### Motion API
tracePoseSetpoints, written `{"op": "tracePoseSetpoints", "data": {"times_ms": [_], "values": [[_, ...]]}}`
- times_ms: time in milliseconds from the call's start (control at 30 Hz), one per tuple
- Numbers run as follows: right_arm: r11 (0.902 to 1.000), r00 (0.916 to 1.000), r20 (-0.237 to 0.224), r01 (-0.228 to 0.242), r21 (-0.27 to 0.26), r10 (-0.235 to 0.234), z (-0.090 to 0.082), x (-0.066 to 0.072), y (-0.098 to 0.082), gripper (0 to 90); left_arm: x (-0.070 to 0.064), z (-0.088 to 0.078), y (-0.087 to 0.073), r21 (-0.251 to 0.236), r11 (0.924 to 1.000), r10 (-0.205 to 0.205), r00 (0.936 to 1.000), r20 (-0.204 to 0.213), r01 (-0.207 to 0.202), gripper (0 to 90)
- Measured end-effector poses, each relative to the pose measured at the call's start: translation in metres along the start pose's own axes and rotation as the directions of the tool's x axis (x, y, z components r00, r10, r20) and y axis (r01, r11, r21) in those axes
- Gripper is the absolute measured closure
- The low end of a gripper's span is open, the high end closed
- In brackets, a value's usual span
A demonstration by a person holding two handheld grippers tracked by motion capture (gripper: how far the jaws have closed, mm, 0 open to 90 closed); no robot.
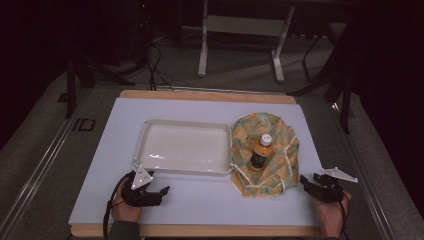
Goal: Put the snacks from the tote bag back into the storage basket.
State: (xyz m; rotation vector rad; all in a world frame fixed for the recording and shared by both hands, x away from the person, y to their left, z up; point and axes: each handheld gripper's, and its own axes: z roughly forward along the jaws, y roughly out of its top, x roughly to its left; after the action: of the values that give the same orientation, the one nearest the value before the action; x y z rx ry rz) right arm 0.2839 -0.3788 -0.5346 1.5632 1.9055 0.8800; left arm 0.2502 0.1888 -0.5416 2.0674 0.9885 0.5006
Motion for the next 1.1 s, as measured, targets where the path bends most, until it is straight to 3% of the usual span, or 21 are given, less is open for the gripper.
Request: {"op": "tracePoseSetpoints", "data": {"times_ms": [167,367,667,833,1100], "values": [[0.9999,0.9999,-0.004,0.014,-0.009,-0.014,-0.001,0.002,0.0,43.9,-0.001,0.001,0.0,0.013,0.9999,0.006,1.0,0.002,-0.006,21.5],[0.9994,0.9993,-0.017,0.033,-0.012,-0.033,-0.002,0.002,-0.001,51.7,-0.001,0.002,0.001,0.02,0.9996,0.018,0.9997,0.014,-0.018,21.9],[0.9963,0.9975,0.015,0.07,-0.05,-0.069,-0.01,0.004,0.004,52.0,-0.002,0.001,0.0,0.012,0.9995,0.028,0.9995,0.011,-0.028,21.9],[0.995,0.9968,-0.015,0.077,-0.063,-0.078,-0.016,0.004,0.009,53.2,-0.001,0.001,0.0,0.011,0.9997,0.021,0.9996,0.021,-0.021,21.9],[0.9848,0.9851,-0.049,0.162,-0.063,-0.165,-0.027,0.01,0.021,55.2,-0.001,0.002,0.0,0.014,0.9996,0.023,0.9994,0.027,-0.023,22.0]]}}
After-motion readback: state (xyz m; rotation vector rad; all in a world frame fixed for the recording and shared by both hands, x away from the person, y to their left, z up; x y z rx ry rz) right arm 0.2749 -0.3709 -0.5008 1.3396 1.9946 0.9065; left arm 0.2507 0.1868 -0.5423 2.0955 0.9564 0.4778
